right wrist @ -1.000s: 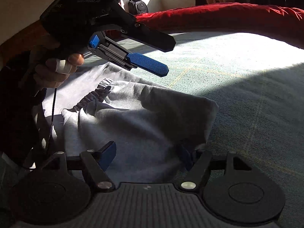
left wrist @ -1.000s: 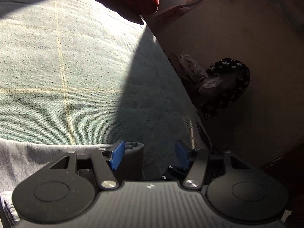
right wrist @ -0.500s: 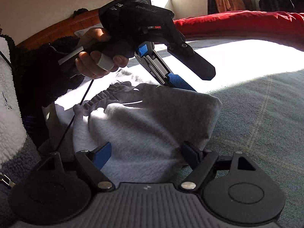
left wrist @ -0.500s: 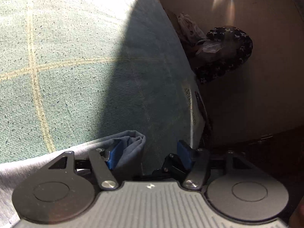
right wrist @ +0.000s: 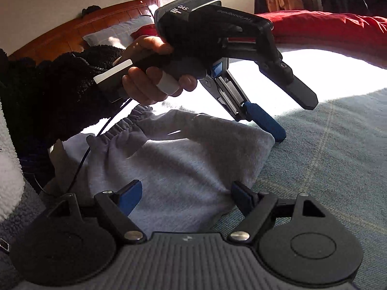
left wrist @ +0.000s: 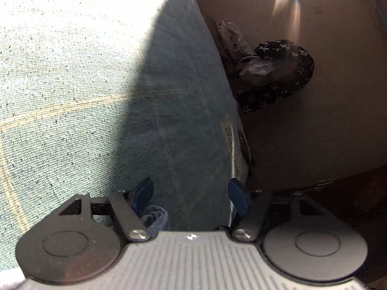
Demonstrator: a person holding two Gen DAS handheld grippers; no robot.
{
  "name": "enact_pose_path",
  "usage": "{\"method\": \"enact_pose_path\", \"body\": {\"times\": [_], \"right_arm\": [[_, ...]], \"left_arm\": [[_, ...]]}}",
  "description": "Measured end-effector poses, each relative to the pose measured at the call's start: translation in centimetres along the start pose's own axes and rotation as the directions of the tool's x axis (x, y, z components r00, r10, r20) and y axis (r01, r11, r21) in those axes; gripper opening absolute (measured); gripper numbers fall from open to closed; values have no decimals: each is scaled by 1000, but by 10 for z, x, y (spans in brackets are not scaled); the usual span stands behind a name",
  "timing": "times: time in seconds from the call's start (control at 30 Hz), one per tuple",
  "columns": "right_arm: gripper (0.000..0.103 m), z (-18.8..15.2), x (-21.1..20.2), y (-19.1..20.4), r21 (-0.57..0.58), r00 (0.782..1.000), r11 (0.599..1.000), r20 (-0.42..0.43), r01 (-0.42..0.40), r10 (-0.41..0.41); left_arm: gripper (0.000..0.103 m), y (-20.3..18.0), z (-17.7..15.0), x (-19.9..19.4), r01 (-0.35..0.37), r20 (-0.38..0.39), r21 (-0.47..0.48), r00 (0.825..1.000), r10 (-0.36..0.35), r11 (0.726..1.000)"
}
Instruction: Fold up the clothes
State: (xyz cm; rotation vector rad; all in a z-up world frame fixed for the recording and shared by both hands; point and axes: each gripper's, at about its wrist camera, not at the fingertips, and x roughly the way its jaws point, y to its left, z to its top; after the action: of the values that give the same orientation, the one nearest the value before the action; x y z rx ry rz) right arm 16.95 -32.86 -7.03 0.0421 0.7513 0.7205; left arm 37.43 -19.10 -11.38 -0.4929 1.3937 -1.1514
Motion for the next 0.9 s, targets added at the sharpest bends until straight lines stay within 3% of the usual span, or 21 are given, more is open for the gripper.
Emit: {"method": "enact_pose_path", "body": {"times": [0.27, 0.4, 0.53, 0.63, 0.73, 0.9], "right_arm": [[85, 19, -14, -4, 57, 995, 997, 86, 52, -57], [85, 43, -6, -15, 82, 990, 996, 144, -21, 9], [85, 53, 26, -32, 165, 995, 985, 90, -56, 42], [83, 47, 46, -45, 213, 998, 976, 31, 55, -63], [83, 46, 37, -43, 272, 989, 955, 52, 122, -142], [85, 45, 11, -20, 288, 990, 955, 91, 77, -107]], "left_arm": [[69, -33, -25, -54, -76, 110, 105, 992, 64, 992], [69, -40, -45, -88, -132, 176, 108, 978, 112, 985], [69, -39, -63, -108, -166, 222, 69, 964, 147, 984], [69, -33, -78, -124, -184, 247, 28, 954, 172, 983], [69, -28, -93, -134, -206, 259, 6, 945, 197, 979], [74, -22, -109, -120, -247, 265, -16, 933, 242, 969]]}}
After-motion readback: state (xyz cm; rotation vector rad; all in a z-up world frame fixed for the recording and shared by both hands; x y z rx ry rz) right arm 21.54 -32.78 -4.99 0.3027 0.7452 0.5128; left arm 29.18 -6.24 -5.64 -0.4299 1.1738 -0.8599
